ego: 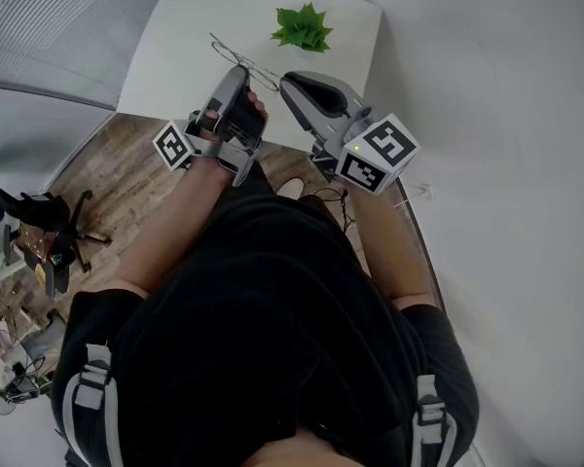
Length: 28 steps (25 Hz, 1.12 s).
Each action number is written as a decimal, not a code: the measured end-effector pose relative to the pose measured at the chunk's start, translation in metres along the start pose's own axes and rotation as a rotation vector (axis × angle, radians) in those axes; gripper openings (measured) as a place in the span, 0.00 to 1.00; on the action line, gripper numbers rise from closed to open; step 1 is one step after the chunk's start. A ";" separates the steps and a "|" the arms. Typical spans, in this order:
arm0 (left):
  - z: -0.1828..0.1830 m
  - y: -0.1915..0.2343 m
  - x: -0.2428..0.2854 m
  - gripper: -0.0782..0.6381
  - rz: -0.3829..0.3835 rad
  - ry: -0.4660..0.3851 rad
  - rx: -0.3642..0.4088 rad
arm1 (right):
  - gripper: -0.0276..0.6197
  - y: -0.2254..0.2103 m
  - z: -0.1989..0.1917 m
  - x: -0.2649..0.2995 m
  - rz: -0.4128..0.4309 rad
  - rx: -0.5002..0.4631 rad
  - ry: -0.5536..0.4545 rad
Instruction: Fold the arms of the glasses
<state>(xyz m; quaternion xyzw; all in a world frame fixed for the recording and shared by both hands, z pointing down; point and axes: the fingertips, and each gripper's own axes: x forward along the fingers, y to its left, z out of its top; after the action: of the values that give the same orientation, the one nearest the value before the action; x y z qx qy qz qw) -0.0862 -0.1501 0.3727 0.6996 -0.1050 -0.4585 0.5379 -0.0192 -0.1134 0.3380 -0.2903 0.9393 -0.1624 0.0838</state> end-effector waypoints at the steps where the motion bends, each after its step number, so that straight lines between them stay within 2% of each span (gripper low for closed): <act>1: 0.000 0.000 0.000 0.13 0.001 -0.003 0.002 | 0.08 0.001 0.000 0.000 0.005 0.000 0.002; 9: 0.006 0.003 0.004 0.13 0.005 -0.015 0.009 | 0.08 0.005 -0.002 0.005 0.035 -0.007 0.018; 14: 0.005 0.002 0.004 0.13 -0.008 -0.011 0.000 | 0.08 0.000 0.001 0.003 0.026 -0.026 0.016; 18: 0.006 0.003 0.004 0.13 -0.006 -0.012 0.002 | 0.13 -0.005 0.008 -0.003 0.004 -0.054 0.005; 22: 0.007 0.006 0.004 0.13 0.003 -0.012 0.005 | 0.13 -0.013 0.017 -0.016 -0.053 -0.129 -0.018; 28: 0.009 0.007 0.003 0.13 0.015 -0.007 0.013 | 0.11 -0.034 0.018 -0.038 -0.224 -0.341 -0.043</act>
<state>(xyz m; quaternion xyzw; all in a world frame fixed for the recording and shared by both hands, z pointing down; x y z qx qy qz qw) -0.0888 -0.1609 0.3775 0.7007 -0.1151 -0.4563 0.5362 0.0343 -0.1224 0.3355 -0.4063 0.9131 -0.0033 0.0348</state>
